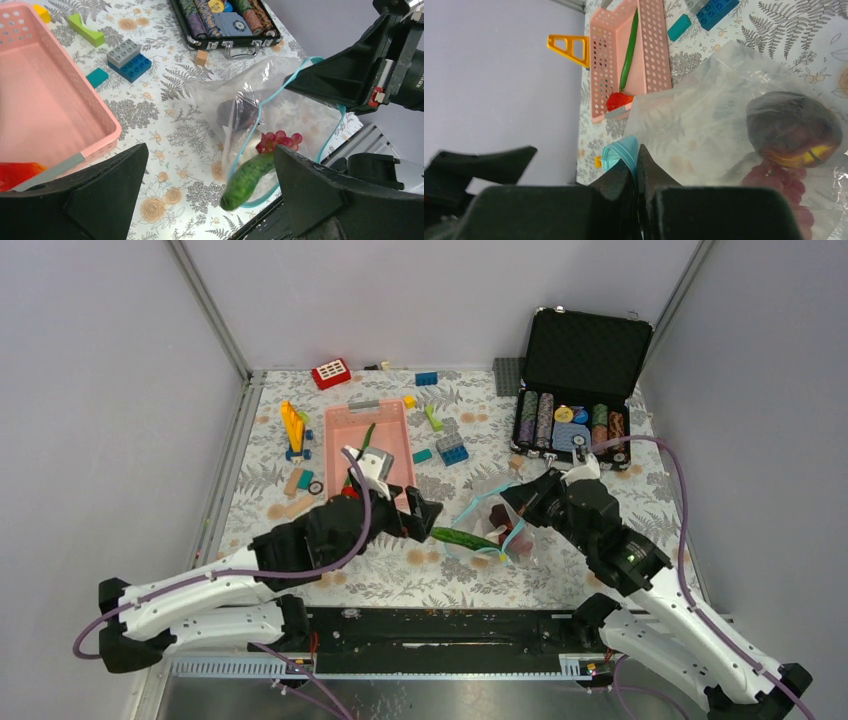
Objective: Place the food in the zip-top bag and seal the zipper
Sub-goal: Place the fake vegetable in the zipper food storage bag, then adjust the fake vegetable in the zipper food storage bag.
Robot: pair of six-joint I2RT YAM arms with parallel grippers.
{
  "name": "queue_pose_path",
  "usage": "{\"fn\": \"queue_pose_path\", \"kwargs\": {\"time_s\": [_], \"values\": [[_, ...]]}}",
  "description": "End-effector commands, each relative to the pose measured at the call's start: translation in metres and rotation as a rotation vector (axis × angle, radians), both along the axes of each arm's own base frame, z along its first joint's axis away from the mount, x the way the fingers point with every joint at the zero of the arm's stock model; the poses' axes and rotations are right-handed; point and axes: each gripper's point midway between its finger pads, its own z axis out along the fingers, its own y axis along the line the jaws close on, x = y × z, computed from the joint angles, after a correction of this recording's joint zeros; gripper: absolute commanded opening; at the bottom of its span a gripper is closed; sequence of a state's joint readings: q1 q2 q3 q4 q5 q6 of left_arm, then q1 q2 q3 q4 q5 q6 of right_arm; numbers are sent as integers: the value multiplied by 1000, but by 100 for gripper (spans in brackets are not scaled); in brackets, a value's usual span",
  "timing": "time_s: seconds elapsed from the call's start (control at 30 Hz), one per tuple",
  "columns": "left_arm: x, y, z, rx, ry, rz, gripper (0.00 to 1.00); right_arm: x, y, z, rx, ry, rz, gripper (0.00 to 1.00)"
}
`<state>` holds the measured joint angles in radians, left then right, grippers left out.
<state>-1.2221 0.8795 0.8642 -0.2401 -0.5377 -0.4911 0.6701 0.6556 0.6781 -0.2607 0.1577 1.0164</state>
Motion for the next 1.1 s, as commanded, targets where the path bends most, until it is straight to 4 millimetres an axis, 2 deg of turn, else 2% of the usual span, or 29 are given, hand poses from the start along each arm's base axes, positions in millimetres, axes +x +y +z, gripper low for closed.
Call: {"fn": "queue_pose_path", "kwargs": {"time_s": [0.0, 0.07, 0.2, 0.27, 0.37, 0.47, 0.53, 0.7, 0.73, 0.77, 0.83, 0.93, 1.0, 1.07], "values": [[-4, 0, 20, 10, 0, -158, 99, -9, 3, 19, -158, -60, 142, 3], [-7, -13, 18, -7, 24, -247, 99, -15, 11, 22, -197, -60, 226, 3], [-16, -45, 3, 39, 78, -408, 99, -31, 29, 22, -265, -20, 427, 3], [-21, -61, -5, 62, 114, -480, 94, -33, 35, 18, -294, 18, 485, 2], [-24, -77, -21, 107, 170, -544, 81, -35, 46, 15, -309, 36, 570, 0], [-11, -81, -45, 173, 215, -493, 66, -34, 53, 15, -326, 15, 636, 0], [-4, -82, -55, 208, 240, -455, 48, -37, 59, 14, -339, 2, 708, 0], [9, -80, -71, 267, 289, -373, 7, -42, 58, -2, -406, 21, 804, 0], [11, -79, -71, 270, 291, -358, 0, -42, 56, -6, -429, 15, 823, 0], [11, -77, -72, 272, 295, -346, 0, -42, 54, -9, -454, 12, 831, 2], [18, -70, -72, 274, 297, -283, 0, -39, 46, -15, -518, -8, 833, 9], [26, -60, -68, 253, 325, -198, 0, -35, 37, -16, -603, -118, 845, 31], [25, -58, -68, 227, 363, -184, 0, -31, 33, -8, -632, -241, 828, 47], [23, -60, -69, 202, 393, -176, 0, -33, 32, 13, -615, -413, 798, 60]]}}
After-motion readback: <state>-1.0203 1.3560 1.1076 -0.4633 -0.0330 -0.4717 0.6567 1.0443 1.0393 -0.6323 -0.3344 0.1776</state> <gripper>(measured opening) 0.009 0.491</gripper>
